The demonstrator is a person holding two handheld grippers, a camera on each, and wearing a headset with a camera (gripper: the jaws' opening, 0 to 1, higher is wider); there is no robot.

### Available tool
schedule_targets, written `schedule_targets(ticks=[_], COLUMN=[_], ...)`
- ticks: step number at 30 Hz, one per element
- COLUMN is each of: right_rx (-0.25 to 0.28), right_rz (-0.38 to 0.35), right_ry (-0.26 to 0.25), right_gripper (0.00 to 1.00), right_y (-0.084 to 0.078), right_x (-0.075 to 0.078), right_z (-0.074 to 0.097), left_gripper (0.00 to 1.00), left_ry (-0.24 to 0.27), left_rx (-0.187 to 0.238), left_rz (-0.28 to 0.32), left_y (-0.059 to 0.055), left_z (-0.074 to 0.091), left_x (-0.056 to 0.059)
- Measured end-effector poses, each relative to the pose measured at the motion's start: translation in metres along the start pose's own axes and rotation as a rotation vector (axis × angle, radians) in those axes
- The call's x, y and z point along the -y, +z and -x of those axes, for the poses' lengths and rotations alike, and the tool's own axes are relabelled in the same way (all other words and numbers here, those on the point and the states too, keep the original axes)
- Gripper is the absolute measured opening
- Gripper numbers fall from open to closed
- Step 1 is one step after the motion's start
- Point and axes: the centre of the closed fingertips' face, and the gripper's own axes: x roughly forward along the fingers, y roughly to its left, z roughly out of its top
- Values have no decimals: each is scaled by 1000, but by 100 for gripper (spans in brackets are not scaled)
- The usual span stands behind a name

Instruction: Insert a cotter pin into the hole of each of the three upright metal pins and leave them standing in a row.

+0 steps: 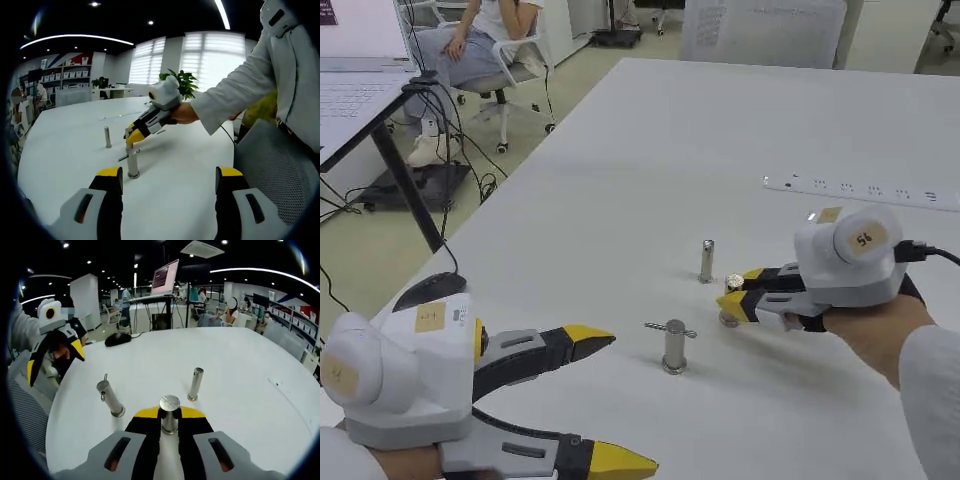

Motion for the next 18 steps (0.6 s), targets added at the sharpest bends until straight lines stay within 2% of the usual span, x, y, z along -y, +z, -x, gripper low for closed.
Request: schedule_targets(ticks=[9, 18], right_rx=[31, 39], right_rz=[-6, -11], right_ry=[-3, 4], right_gripper=[12, 12], right_y=[4, -8], right_x=[-9, -23], right_z=[35, 68], left_gripper=[75, 75], left_ry=[-1, -11], left_rx=[5, 1], left_rz=[-10, -19], left_y=[5, 7], left_z=[-2, -5], left_x=[2, 8])
